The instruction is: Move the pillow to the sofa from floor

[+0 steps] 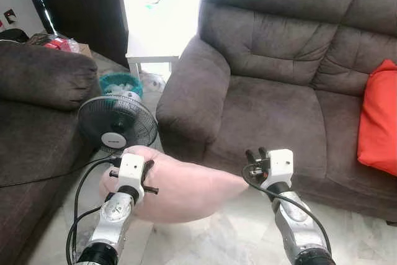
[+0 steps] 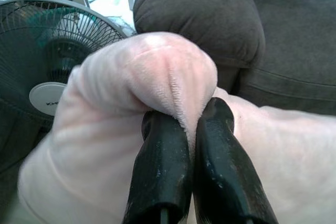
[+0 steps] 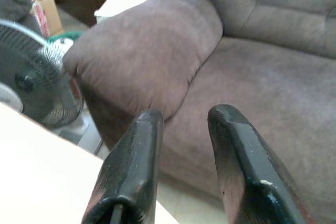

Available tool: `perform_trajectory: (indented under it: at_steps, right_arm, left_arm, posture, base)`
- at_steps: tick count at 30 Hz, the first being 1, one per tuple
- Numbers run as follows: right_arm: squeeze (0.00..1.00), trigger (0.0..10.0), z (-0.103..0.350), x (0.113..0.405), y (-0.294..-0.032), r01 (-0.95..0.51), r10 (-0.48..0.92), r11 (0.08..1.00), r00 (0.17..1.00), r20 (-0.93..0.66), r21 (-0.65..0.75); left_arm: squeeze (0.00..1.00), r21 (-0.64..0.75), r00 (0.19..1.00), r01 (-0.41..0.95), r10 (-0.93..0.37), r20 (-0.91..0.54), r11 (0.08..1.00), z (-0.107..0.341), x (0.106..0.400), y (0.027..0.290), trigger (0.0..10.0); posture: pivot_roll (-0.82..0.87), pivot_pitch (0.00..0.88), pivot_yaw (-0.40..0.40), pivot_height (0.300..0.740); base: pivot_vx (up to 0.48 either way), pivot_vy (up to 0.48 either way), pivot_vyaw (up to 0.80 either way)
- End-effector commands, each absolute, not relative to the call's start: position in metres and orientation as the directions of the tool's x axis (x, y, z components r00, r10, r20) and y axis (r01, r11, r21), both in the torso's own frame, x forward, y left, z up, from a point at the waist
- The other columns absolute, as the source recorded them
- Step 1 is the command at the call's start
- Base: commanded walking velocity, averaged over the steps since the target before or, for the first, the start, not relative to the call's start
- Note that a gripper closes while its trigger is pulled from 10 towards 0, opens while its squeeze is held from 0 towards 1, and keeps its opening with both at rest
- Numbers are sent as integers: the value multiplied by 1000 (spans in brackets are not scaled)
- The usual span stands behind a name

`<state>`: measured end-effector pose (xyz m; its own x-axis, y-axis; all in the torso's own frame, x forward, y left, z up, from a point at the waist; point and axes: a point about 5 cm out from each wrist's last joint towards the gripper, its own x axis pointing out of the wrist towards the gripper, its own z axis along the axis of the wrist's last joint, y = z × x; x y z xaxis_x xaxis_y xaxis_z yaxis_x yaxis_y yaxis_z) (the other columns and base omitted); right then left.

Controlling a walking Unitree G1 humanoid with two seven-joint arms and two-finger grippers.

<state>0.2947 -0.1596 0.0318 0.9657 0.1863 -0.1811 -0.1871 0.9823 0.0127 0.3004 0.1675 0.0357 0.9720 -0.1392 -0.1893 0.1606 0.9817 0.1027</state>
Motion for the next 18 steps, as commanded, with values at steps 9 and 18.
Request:
perform_trajectory:
  at_steps: [9, 18]
  right_arm:
    - [0, 10000, 13, 289, -164, -397, 315, 905, 867, -386, -152]
    - [0, 10000, -5, 275, -163, -542, 374, 815, 762, -529, -204]
  left_arm:
    - [0, 143, 971, 234, -223, -88, 962, 66, 317, 165, 10000]
    - [0, 175, 951, 308, -298, -82, 935, 76, 321, 158, 10000]
  posture:
    - [96, 62, -83, 740]
    - [84, 66, -81, 740]
  base:
    - [0, 0, 0]
    - [0, 0, 0]
